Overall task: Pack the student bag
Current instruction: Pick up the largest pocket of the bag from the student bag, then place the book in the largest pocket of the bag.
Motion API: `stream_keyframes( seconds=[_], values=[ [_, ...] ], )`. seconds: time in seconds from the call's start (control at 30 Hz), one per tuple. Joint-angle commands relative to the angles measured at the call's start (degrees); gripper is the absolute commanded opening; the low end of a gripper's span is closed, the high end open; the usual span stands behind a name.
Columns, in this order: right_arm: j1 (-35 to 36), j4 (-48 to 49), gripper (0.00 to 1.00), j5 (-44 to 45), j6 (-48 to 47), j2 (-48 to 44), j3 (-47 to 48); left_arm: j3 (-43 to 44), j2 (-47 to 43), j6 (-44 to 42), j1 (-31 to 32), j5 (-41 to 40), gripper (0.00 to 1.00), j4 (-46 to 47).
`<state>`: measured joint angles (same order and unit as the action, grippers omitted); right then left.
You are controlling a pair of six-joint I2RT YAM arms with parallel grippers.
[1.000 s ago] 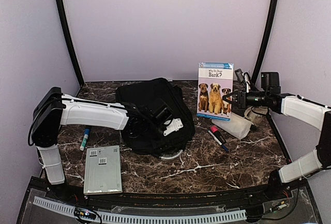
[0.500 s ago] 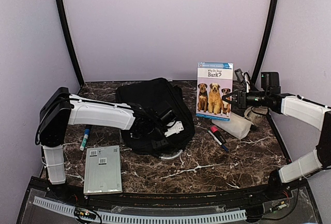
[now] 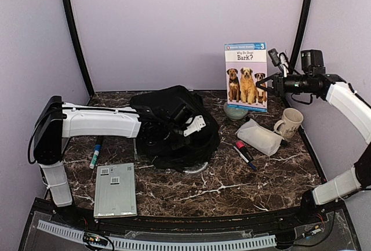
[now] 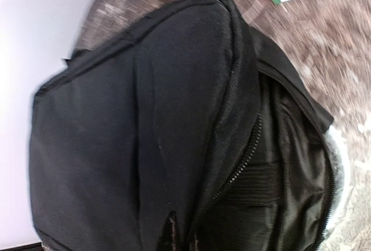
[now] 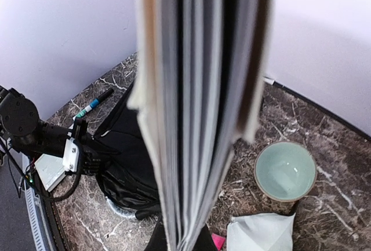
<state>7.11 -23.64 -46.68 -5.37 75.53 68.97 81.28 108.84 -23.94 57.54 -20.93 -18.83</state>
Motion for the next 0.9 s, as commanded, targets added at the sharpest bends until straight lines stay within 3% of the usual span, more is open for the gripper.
stream_keyframes(
  seconds=[0.0, 0.1, 0.27, 0.37, 0.53, 0.87],
  values=[
    [-0.3, -17.1, 0.00, 0.1, -9.6, -1.7, 11.2, -1.6, -9.9, -0.8, -3.1, -2.1, 0.00, 14.0],
    [-0.2, -26.5, 0.00, -4.8, -17.1, -1.5, 14.8, -4.4, -12.6, -1.8, -3.9, -0.5, 0.00, 20.3],
    [1.1, -33.3, 0.00, -9.8, -24.0, -2.1, 13.4, -4.9, -13.2, 1.7, -5.9, 3.1, 0.00, 22.6],
    [4.7, -33.9, 0.00, -9.9, -24.5, -2.2, 10.5, -5.8, -13.7, 5.6, -7.3, 7.0, 0.00, 23.6],
    [12.6, -34.5, 0.00, -9.3, -24.6, 0.4, 4.9, -6.4, -13.8, 8.1, -7.7, 6.9, 0.00, 25.4],
    [18.3, -38.1, 0.00, -9.3, -24.0, 7.8, 5.0, -9.2, -15.5, 11.4, -8.3, 6.2, 0.00, 27.9]
  ],
)
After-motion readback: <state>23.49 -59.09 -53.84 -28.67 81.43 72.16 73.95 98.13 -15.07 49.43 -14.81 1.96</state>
